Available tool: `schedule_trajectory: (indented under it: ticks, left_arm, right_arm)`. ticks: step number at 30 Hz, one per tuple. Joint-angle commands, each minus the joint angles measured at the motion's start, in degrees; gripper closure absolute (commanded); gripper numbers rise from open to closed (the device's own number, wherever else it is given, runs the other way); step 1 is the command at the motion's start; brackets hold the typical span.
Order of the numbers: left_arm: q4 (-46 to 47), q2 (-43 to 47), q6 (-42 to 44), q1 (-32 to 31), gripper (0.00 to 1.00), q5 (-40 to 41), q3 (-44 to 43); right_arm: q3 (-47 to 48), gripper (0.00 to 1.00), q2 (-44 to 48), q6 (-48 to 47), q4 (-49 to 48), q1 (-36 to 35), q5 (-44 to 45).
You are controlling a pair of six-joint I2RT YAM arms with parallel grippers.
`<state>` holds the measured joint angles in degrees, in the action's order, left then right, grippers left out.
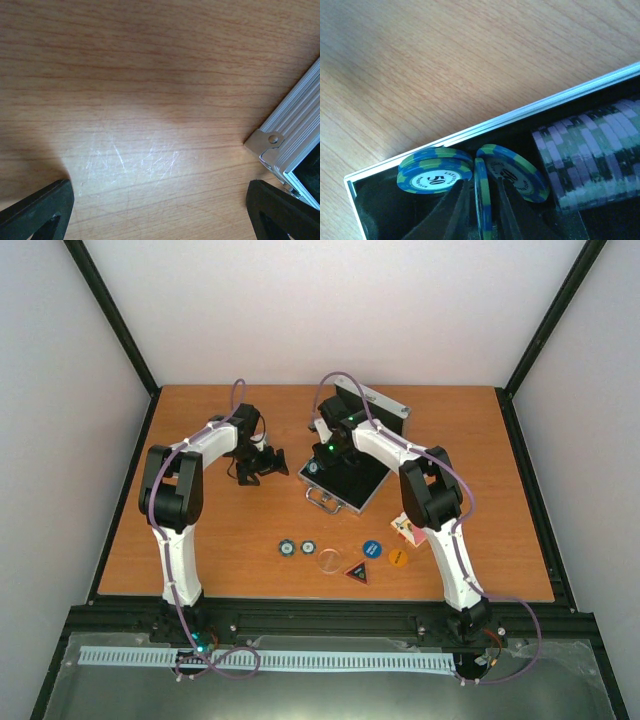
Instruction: Pack up texas hold em set
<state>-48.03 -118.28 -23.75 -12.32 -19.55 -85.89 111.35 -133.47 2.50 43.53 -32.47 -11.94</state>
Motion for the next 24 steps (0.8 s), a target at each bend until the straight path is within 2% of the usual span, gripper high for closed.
schedule_trajectory:
  ticks: [1,4,7,24]
  left_arm:
    - [-0.6,-3.1,0.6,0.6,0.02,2.9,0.3]
    - [-0.6,-3.2,0.6,0.6,0.02,2.9,0.1]
    - [-0.6,-3.0,0.6,0.6,0.02,2.8,0.2]
    - [-0.5,-2.9,0.7,0.6,0.02,2.9,0.2]
  right_arm:
    - [0.4,0.79,-0.7,-0.2,0.0,-0.1,1.5]
    - [0.8,0.65,-0.1,0.0,0.4,-0.1,2.2]
    - [1.2,0.59,0.5,-0.1,1.0,-0.1,3.2]
    - [6.7,0.54,3.2,-0.7,4.0,-0.1,5.2]
